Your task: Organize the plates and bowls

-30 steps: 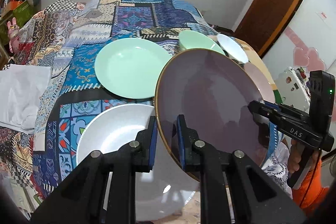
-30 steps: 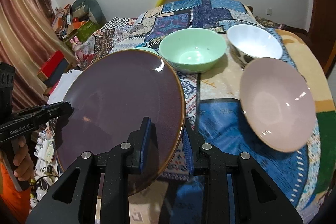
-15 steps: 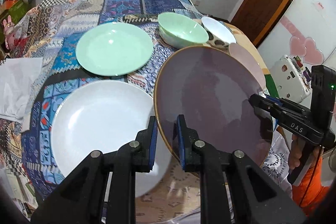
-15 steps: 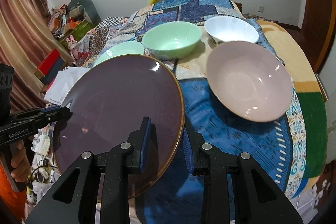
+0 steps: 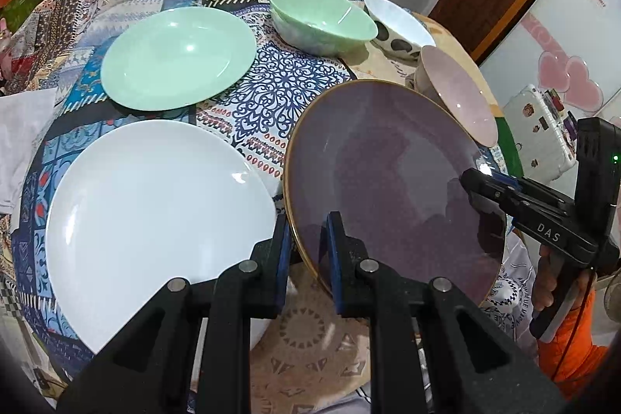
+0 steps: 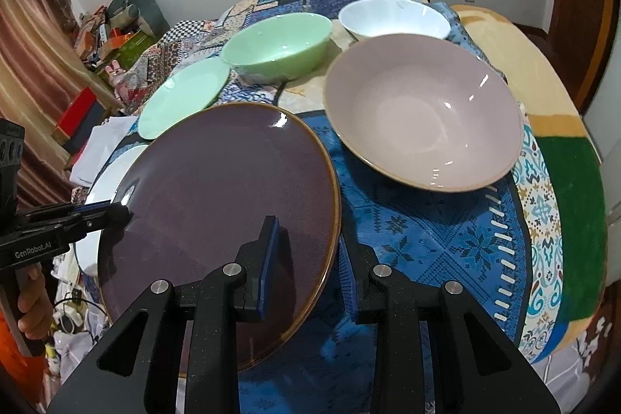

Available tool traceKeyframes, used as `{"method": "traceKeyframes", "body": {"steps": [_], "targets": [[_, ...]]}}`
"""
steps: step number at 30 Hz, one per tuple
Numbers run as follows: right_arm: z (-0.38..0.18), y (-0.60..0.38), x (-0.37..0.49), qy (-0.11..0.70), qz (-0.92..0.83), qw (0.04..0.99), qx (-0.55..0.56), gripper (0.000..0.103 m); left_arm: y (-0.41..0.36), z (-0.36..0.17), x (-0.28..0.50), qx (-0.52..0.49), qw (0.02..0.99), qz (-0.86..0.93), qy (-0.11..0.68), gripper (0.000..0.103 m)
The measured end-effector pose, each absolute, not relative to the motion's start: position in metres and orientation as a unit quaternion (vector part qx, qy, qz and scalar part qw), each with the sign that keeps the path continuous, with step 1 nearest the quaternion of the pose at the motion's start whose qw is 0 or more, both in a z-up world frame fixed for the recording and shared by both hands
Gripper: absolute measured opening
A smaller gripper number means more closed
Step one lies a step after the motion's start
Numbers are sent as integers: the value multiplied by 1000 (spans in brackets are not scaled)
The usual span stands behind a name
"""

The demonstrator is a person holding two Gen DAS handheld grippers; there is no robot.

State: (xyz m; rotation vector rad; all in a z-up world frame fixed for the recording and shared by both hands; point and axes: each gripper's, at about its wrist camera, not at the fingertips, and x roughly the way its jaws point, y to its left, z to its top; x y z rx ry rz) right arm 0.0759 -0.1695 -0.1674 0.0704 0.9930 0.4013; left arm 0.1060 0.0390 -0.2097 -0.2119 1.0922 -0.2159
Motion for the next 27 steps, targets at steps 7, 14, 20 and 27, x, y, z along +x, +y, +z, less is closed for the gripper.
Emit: {"method": "traceKeyframes", "body": {"steps": [7, 14, 20, 27], "targets": [[-178, -168, 85, 482, 192, 854, 37, 26, 40, -225, 121, -100, 837, -94, 529, 17], [-185, -171, 93, 487, 192, 851, 43, 26, 41, -231, 130, -93, 837, -89, 532, 17], [-185, -171, 97, 487, 192, 851, 42, 26, 42, -234, 136, -95, 837, -85, 533, 17], [-185, -169, 97, 486, 186, 853, 27, 28, 43, -235, 140, -86, 838, -75, 534, 17]]}}
